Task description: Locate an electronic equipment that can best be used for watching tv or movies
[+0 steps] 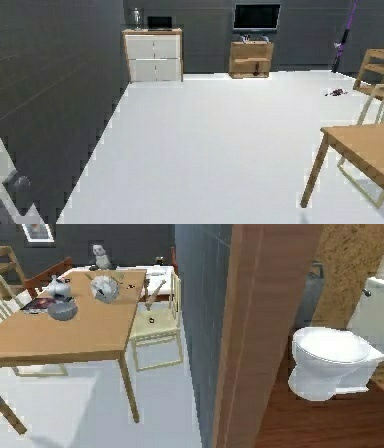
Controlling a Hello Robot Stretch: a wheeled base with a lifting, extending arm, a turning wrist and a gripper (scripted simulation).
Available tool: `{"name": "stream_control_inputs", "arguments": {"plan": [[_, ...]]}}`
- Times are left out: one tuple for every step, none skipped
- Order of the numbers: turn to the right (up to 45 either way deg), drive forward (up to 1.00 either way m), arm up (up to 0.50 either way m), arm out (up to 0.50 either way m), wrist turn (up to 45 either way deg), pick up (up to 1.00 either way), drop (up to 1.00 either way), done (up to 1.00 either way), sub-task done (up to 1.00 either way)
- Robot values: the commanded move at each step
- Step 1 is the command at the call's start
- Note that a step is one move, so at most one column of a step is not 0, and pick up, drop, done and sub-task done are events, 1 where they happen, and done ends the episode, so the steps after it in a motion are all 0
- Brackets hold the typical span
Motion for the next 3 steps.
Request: {"name": "stream_control_inputs", "arguments": {"plan": [[3.0, 0.00, 0.00, 0.00, 0.0, 0.00, 0.00, 0.00, 0.00], [0.0, 1.00, 0.00, 0.00, 0.0, 0.00, 0.00, 0.00, 0.00], [0.0, 1.00, 0.00, 0.00, 0.0, 0.00, 0.00, 0.00, 0.00]]}}
